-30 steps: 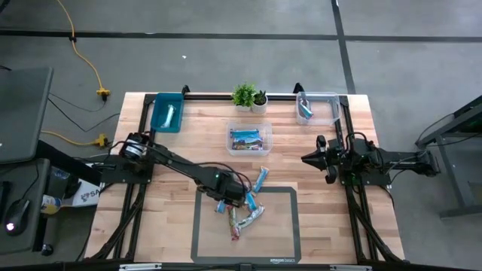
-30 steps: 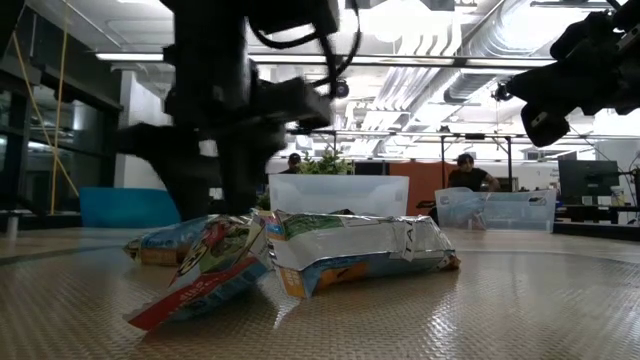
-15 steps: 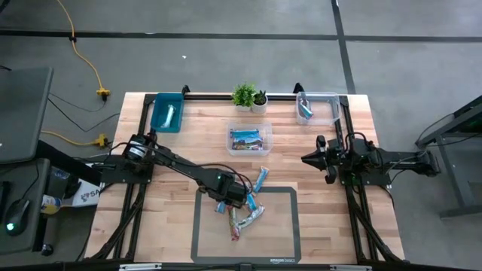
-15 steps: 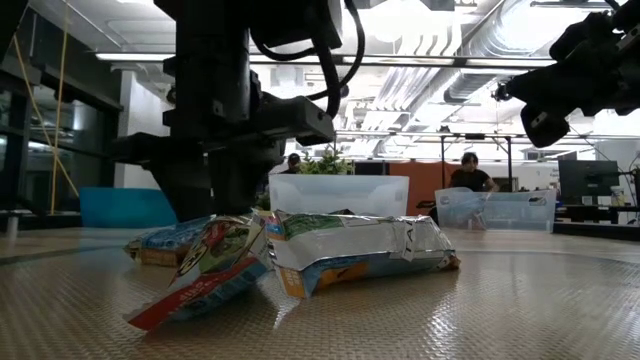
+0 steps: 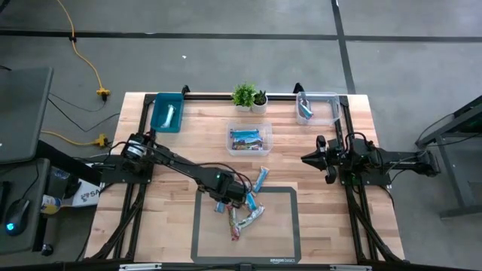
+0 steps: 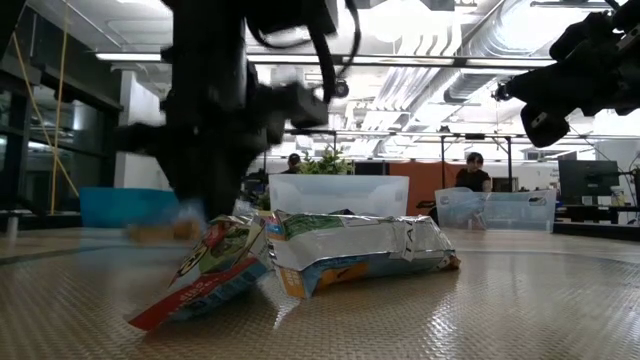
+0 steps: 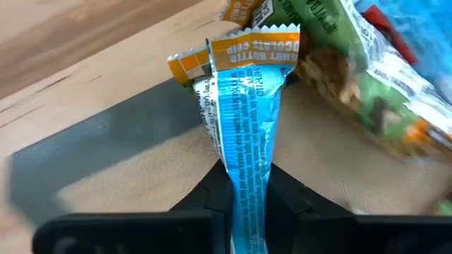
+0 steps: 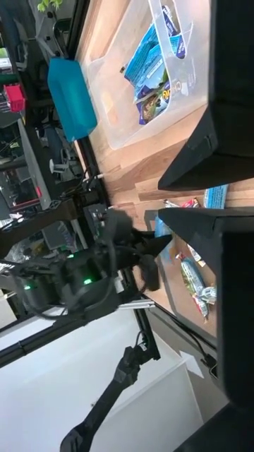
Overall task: Pick and place Granola Bars by type
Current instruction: Put the orange granola bar in the blue bin
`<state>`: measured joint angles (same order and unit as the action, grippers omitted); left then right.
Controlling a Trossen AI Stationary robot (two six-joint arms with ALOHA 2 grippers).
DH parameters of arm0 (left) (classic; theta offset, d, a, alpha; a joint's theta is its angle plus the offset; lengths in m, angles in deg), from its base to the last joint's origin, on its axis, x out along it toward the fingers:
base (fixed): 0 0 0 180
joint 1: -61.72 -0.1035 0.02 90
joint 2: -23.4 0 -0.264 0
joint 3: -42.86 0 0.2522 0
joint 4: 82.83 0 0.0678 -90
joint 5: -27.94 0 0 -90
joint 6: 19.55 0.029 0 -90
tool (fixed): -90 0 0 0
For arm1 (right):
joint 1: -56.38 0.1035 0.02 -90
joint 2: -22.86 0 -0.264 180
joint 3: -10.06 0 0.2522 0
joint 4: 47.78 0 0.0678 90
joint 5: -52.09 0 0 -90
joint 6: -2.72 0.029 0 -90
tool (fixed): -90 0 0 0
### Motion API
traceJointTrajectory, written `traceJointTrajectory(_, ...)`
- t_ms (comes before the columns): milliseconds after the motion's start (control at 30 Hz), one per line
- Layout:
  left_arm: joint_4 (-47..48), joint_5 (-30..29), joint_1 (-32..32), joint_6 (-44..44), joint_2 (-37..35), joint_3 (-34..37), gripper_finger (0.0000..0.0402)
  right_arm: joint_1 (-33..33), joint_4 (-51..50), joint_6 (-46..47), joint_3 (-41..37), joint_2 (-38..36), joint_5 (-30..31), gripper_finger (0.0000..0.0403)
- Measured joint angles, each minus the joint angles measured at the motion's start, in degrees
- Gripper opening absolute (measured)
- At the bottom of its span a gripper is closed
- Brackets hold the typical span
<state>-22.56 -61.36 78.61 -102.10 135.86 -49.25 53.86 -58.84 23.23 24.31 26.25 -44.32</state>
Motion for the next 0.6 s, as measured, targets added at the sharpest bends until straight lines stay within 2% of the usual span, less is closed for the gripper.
traceJointTrajectory(333,3.55,-6.31,0.03,0.52,-9.10,-0.09,0.0045,0.00,0.02,0.00,0.00,0.33,0.00,0.0036)
traceJointTrajectory(433,2.59,-8.35,0.50,4.48,-12.32,-0.02,0.0046,0.01,-0.01,0.00,0.00,0.40,0.01,0.0036)
traceJointTrajectory(533,-2.08,-10.89,1.43,11.57,-15.73,-0.04,0.0046,0.01,-0.02,0.00,0.00,0.41,0.02,0.0033)
traceJointTrajectory(600,-8.59,-13.16,1.89,17.99,-17.52,-0.07,0.0046,0.02,-0.01,-0.01,0.00,0.29,0.02,0.0031)
